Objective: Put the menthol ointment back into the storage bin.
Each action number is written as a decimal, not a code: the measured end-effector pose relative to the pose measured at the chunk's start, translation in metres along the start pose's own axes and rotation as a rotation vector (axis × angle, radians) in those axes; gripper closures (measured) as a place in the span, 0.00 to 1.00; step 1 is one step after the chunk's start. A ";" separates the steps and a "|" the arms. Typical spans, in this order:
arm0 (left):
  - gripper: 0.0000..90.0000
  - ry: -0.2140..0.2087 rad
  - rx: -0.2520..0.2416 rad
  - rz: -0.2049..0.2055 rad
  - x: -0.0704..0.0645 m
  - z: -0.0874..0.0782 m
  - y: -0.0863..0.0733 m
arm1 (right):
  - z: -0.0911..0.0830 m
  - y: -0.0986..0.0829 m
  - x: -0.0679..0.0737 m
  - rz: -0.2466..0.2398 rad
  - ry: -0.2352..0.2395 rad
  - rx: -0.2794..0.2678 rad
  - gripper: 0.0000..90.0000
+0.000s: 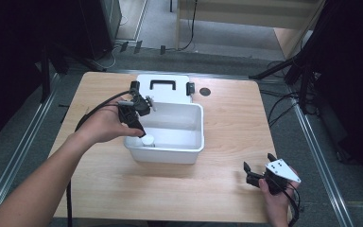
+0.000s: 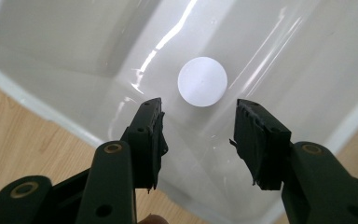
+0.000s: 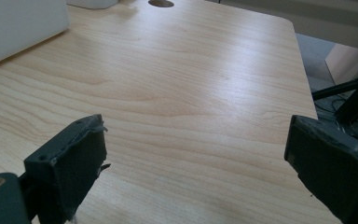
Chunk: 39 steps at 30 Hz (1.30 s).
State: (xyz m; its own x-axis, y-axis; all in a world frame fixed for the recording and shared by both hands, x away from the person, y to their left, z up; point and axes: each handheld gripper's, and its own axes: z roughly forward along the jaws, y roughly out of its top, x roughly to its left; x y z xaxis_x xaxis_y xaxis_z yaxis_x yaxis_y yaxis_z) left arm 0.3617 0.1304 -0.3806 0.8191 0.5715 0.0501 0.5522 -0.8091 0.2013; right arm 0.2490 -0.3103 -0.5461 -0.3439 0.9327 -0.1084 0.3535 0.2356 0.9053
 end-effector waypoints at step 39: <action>0.50 0.041 -0.261 -0.250 0.028 -0.007 -0.142 | 0.001 0.000 0.001 -0.009 -0.004 0.011 0.06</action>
State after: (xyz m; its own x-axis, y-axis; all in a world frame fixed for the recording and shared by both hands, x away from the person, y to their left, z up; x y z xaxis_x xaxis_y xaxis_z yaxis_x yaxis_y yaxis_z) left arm 0.3052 0.2621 -0.4011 0.6543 0.7562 0.0056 0.6717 -0.5846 0.4550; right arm 0.2496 -0.3090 -0.5463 -0.3436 0.9316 -0.1183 0.3596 0.2469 0.8998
